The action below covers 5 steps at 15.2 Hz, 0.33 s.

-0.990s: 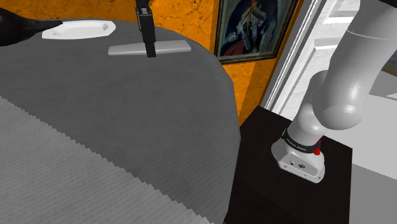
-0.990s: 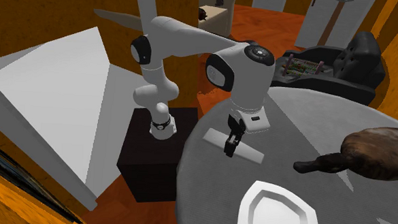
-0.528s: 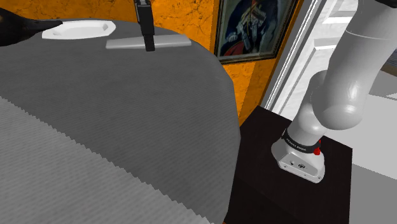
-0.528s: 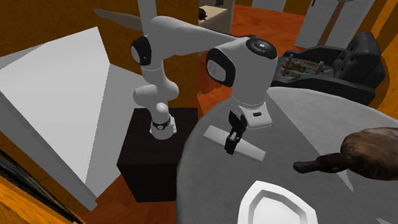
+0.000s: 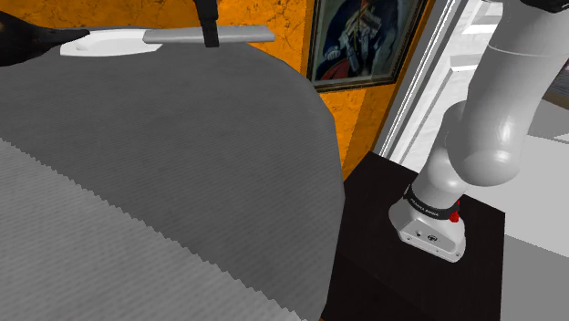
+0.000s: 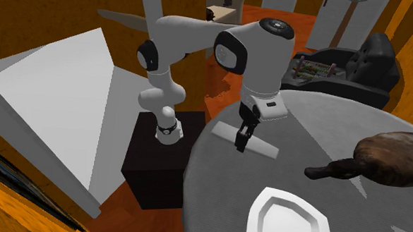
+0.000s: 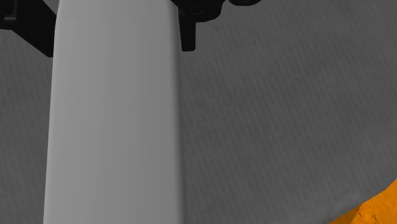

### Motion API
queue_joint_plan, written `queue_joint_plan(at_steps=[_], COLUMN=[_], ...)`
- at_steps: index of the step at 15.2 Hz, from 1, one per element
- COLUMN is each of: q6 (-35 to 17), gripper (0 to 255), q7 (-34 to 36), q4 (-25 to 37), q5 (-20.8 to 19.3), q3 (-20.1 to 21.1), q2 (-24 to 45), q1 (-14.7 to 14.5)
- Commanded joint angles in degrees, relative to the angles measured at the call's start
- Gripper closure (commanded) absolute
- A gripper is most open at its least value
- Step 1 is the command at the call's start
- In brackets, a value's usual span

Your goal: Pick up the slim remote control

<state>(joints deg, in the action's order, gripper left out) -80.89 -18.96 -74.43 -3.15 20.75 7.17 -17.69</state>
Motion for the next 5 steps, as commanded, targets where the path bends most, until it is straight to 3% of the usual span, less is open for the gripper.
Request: queue_joint_plan(at_steps=[1,5], q6=[1.99,4.25], gripper=[255,255], q7=[0.25,0.48], q4=[2.97,6.39], q5=[-0.42,-0.92], q3=[0.15,0.29], q2=[1.06,2.3], q1=[-0.33,-0.72])
